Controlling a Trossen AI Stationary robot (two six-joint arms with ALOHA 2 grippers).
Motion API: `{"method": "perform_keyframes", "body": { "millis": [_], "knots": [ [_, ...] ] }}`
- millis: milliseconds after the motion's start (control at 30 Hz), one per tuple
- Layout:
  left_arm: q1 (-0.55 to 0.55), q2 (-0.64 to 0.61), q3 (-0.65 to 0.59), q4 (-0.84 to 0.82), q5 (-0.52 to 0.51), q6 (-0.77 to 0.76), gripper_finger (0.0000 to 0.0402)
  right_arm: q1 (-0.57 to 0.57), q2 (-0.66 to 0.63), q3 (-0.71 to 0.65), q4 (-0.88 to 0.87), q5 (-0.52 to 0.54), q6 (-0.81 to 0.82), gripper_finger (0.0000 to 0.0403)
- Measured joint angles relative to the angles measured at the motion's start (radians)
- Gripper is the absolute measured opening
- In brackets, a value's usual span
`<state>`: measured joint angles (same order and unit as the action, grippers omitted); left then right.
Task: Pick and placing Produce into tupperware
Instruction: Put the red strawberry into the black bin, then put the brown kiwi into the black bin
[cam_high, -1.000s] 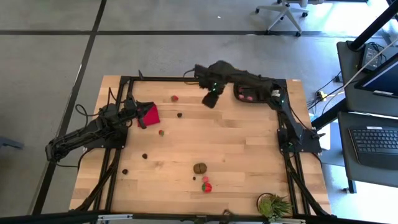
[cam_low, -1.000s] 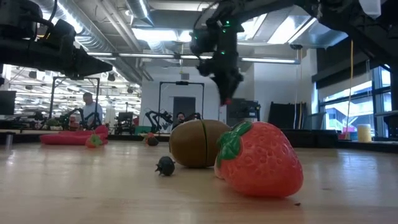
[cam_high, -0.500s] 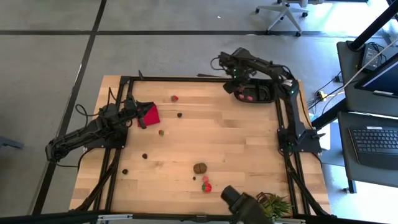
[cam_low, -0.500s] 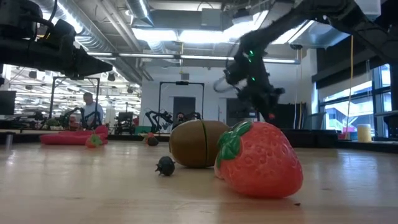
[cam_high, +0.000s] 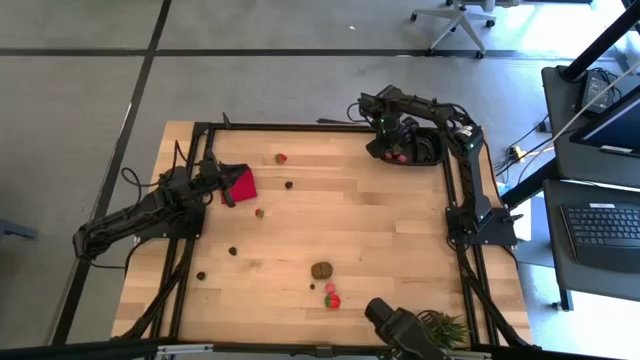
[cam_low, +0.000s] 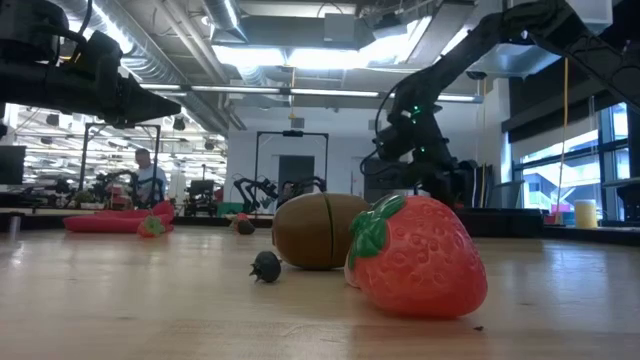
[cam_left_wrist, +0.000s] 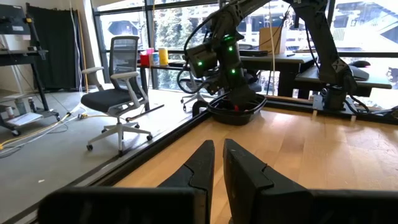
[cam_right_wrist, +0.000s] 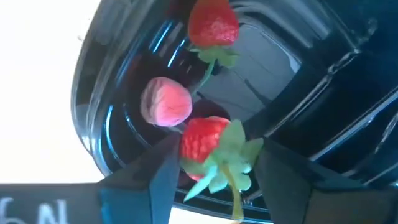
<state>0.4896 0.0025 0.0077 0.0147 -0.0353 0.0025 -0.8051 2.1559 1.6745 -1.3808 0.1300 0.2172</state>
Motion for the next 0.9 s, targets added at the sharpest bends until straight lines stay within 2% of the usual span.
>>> {"method": "perform_keyframes", "body": {
  "millis": [300, 467, 733, 900],
  "knots": [
    [0.0, 0.0, 0.0, 0.0, 0.0, 0.0, 0.0027, -0.001, 0.0, 0.0, -0.045, 0.001, 0.007, 0.0272],
    [0.0, 0.0, 0.0, 0.0, 0.0, 0.0, 0.0027, -0.001, 0.001, 0.021, -0.08, 0.001, 0.065, 0.0291],
    [0.0, 0.0, 0.0, 0.001, 0.0, 0.001, 0.0027, 0.039, -0.015, 0.254, -0.116, 0.004, 0.058, 0.0293],
    [0.0, 0.0, 0.0, 0.001, 0.0, 0.001, 0.0027, 0.131, -0.109, 0.389, -0.083, 0.004, 0.006, 0.0293]
  ]
}}
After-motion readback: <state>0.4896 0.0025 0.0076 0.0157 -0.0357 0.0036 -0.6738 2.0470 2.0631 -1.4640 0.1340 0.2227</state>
